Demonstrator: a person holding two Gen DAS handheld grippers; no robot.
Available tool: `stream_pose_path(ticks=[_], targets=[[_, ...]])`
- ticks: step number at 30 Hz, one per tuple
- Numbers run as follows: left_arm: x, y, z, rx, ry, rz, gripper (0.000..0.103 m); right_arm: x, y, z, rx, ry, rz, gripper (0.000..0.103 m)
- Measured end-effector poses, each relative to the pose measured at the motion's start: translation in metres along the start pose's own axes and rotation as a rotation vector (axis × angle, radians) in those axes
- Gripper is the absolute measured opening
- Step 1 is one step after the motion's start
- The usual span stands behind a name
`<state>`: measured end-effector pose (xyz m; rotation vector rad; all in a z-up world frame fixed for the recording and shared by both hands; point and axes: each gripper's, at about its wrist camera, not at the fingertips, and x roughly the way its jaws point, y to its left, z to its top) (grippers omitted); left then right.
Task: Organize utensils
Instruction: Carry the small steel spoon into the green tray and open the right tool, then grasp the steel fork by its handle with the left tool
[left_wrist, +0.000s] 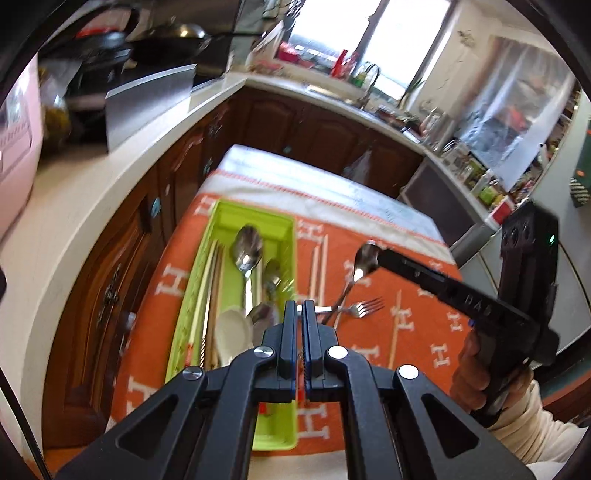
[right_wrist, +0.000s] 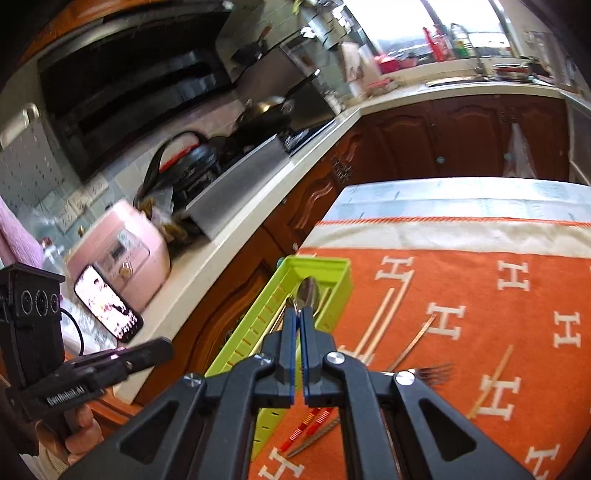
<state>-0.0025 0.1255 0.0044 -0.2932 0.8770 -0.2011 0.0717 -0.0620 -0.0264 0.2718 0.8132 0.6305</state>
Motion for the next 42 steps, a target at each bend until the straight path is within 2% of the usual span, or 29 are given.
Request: stream_pose_path(ticks=[8,12,19,31,36,40,42], targets=[[0.036,0.037,-0.031,-0.09,0.117,0.027,0.0,0.046,0.025,-0.011,-0.097,0.122,0.001,0.003],[0.041,0.043,-0.035,-0.108,0.129,0.025,0.0,0.061,0.028,-0.014,-0.098,0.17,-0.031,0.006],[0.048,0.039,-0.031,-0.099,0.12,0.03,0.008,0.059,0.017,-0.014,-0.035,0.163,-0.067,0.01],[0.052,0.009,-0.024,0.023,0.081,0.067,0.026,0.024,-0.023,-0.021,0.084,0.119,-0.115,0.011],[0.057,-0.01,-0.021,0.087,0.082,0.06,0.029,0.009,-0.044,-0.03,0.124,0.107,-0.157,0.01],[0.061,-0.027,-0.017,0.163,0.065,0.054,0.043,-0.001,-0.064,-0.04,0.17,0.112,-0.192,0.011],[0.067,-0.037,-0.015,0.206,0.066,0.052,0.043,-0.006,-0.074,-0.046,0.206,0.109,-0.197,0.011]])
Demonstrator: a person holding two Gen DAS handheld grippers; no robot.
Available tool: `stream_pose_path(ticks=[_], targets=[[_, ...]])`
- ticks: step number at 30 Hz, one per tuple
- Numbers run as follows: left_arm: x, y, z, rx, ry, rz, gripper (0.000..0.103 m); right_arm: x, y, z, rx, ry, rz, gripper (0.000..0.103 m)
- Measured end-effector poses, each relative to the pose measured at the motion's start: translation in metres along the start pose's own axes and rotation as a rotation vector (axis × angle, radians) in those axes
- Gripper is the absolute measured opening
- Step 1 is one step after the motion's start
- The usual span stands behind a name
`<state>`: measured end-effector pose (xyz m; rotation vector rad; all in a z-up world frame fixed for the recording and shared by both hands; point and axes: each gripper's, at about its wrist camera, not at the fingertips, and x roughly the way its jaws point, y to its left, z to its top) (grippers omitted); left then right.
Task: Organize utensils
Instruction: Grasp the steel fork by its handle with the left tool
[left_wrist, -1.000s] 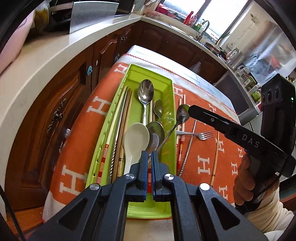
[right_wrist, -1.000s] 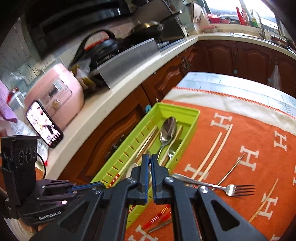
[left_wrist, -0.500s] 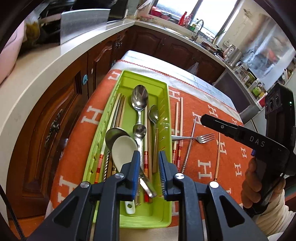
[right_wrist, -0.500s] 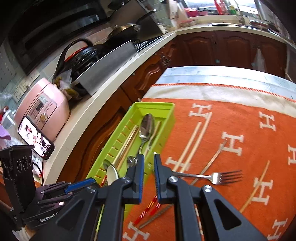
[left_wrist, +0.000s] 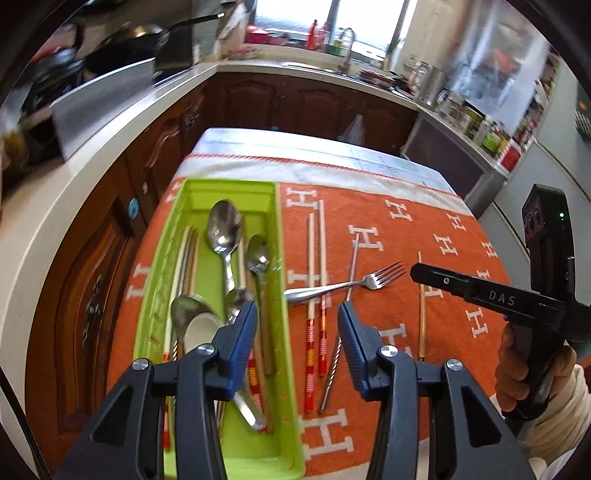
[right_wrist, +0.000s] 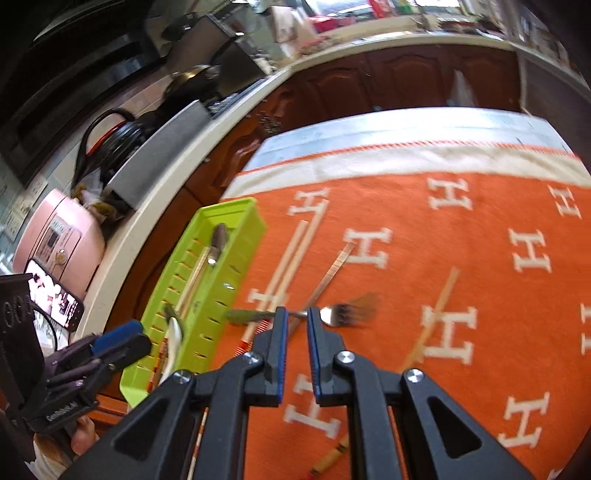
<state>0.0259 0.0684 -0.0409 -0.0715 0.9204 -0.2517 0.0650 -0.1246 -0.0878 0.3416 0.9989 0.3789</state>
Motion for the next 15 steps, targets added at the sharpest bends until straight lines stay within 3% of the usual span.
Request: stream_pose_path(ticks=[10,13,15], targets=[[0.052,-0.054,0.016,0.239,0.083,0.015,0.043,-0.006,-0.037,-0.016,0.093,0.001,0.002,0.011],[0.072,-0.064,0.018,0.304,0.136,0.021,0.025,-0.008,-0.046,-0.018,0.114,-0.002,0.012,0.011],[0.088,-0.066,0.021,0.33,0.189,0.033,0.021,-0.01,-0.051,-0.019,0.12,-0.005,0.016,0.011]])
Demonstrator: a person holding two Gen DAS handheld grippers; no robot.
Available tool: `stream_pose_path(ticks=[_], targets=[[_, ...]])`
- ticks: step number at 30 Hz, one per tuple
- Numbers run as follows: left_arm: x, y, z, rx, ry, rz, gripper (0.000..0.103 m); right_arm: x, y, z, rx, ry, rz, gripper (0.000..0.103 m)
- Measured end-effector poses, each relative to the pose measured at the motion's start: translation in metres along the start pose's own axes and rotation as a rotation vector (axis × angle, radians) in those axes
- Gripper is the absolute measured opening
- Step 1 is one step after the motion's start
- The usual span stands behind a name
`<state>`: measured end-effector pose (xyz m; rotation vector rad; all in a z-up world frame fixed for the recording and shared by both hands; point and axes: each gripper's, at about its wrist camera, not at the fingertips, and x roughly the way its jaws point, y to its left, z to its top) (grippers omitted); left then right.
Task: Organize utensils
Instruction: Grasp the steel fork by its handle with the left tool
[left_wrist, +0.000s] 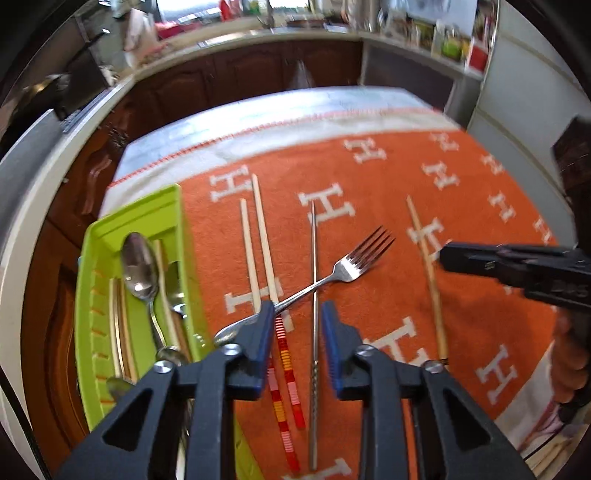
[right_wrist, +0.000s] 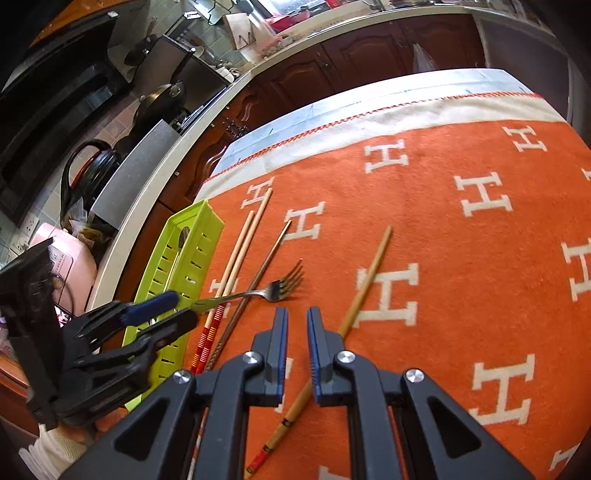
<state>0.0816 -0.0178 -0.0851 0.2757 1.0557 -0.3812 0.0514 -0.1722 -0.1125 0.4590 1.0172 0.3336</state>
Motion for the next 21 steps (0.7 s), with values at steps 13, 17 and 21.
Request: stream_pose_path(ticks=[13,17,21], targets=[[0.039,-0.022,0.017,0.295,0.152,0.081,0.015,0.0,-0.024,-0.001,0.032,0.002,0.029,0.011],[0.045,-0.036,0.02,0.428,0.163,0.101,0.012,0.001,-0.026,-0.002,0.033,0.008,0.032,0.011],[0.049,-0.042,0.024,0.517,0.174,0.096,0.01,0.001,-0.029,-0.005,0.037,0.014,0.031,0.011]])
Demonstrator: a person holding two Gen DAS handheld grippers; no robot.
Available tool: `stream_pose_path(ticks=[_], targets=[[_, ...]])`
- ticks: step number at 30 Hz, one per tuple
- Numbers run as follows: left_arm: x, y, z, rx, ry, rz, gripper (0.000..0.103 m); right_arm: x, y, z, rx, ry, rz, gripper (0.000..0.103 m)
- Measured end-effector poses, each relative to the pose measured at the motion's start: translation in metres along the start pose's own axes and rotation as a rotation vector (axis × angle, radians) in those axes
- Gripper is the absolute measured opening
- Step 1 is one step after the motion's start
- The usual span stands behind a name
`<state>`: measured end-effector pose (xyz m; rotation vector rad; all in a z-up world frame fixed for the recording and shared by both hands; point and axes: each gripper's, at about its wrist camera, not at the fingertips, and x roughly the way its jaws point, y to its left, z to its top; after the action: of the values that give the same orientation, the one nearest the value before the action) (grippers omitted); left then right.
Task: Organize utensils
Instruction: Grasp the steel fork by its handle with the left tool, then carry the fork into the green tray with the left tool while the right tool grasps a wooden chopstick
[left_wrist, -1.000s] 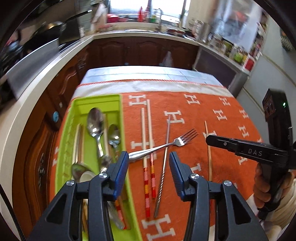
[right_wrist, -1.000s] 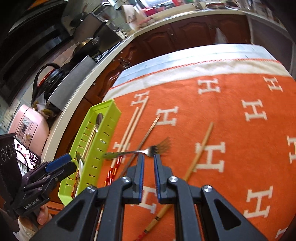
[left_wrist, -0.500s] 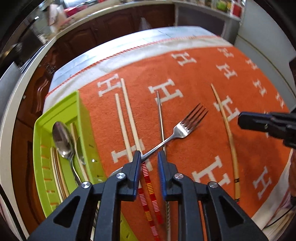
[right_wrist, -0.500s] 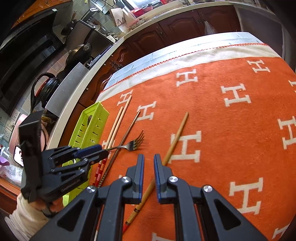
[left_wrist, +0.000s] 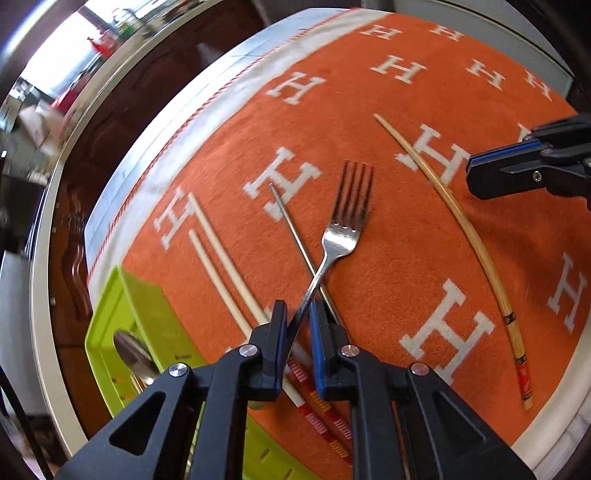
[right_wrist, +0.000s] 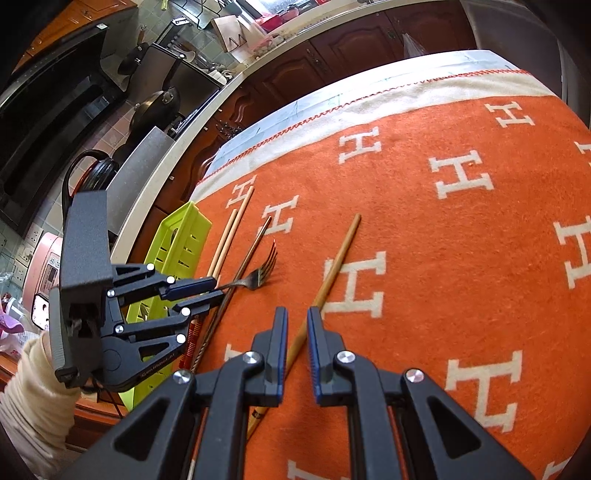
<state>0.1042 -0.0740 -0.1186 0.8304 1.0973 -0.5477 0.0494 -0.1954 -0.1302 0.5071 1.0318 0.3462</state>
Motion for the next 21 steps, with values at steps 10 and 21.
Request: stream_pose_path(ticks=[10,21], targets=[[0.006,0.044,0.011,-0.274,0.02,-0.213,0.002,0.002,-0.001,-0.002,0.015,0.009,0.002,0.011],[-0.013,0.064,-0.017,-0.572,-0.042,-0.251,0.0,0.003,0.002,-0.003,0.022,0.018,0.011,0.011]])
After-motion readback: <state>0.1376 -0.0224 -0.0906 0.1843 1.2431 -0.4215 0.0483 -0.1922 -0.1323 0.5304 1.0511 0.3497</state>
